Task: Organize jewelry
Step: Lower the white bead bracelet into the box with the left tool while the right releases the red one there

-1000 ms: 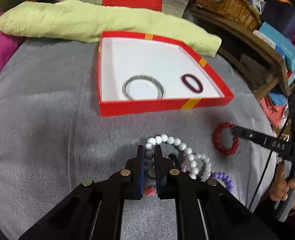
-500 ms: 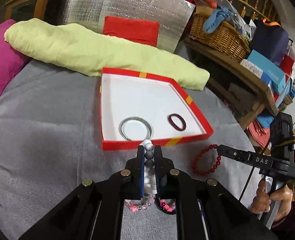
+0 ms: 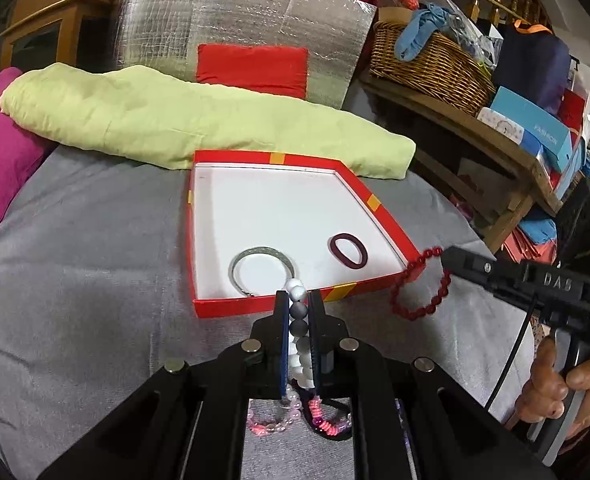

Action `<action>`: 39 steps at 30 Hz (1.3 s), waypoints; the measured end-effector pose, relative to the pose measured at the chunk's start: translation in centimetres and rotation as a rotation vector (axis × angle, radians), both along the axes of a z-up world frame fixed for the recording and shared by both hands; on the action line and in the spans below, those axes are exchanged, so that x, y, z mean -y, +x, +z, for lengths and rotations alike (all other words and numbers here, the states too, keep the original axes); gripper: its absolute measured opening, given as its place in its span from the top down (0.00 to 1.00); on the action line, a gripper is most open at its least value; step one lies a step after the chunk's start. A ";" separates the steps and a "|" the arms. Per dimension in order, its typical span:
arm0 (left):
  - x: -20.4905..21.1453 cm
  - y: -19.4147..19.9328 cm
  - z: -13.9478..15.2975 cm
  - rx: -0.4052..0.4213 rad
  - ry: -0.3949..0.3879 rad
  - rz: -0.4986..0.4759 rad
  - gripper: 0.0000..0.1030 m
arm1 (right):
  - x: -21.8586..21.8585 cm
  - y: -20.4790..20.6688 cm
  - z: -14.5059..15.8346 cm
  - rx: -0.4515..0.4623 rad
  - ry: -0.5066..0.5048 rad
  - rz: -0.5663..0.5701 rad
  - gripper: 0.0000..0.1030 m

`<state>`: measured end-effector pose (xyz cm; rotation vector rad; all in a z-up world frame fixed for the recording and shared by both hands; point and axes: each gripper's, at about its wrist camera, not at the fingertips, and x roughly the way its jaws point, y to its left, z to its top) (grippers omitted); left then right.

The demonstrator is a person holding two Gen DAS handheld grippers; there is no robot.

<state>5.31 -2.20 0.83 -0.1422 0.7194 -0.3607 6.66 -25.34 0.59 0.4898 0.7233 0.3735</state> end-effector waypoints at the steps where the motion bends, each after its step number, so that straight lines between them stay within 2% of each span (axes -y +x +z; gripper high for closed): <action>1: 0.1 0.1 0.1 0.002 0.002 -0.005 0.91 | 0.1 0.1 0.2 0.006 0.007 0.000 0.90; 8: 0.9 2.5 1.5 0.018 0.003 -0.020 0.91 | 0.1 2.5 1.1 0.030 0.019 -0.021 0.90; 11: 1.3 4.7 2.2 0.024 0.018 -0.023 0.91 | 0.1 4.0 1.2 0.029 0.014 -0.035 0.90; 14: 1.9 7.0 2.5 0.022 0.028 -0.027 0.91 | 0.4 5.5 1.1 0.012 0.058 -0.049 0.90; 18: 2.4 9.7 2.5 0.024 0.015 -0.029 0.91 | 0.4 8.1 1.2 0.015 0.069 -0.064 0.90; 23: 2.9 12.5 1.0 -0.009 -0.009 -0.028 0.91 | -0.3 12.1 0.2 -0.014 0.061 -0.066 0.90; 27: 3.4 13.9 0.0 -0.020 0.013 -0.044 0.91 | -0.9 14.3 -0.7 -0.037 0.082 -0.067 0.90; 34: 3.7 15.2 -1.3 -0.045 0.024 -0.061 0.91 | -2.1 16.3 -1.3 -0.036 0.104 -0.054 0.90; 39: 3.8 15.4 -1.7 -0.051 0.030 -0.057 0.91 | -1.8 17.0 -2.6 -0.071 0.086 -0.089 0.89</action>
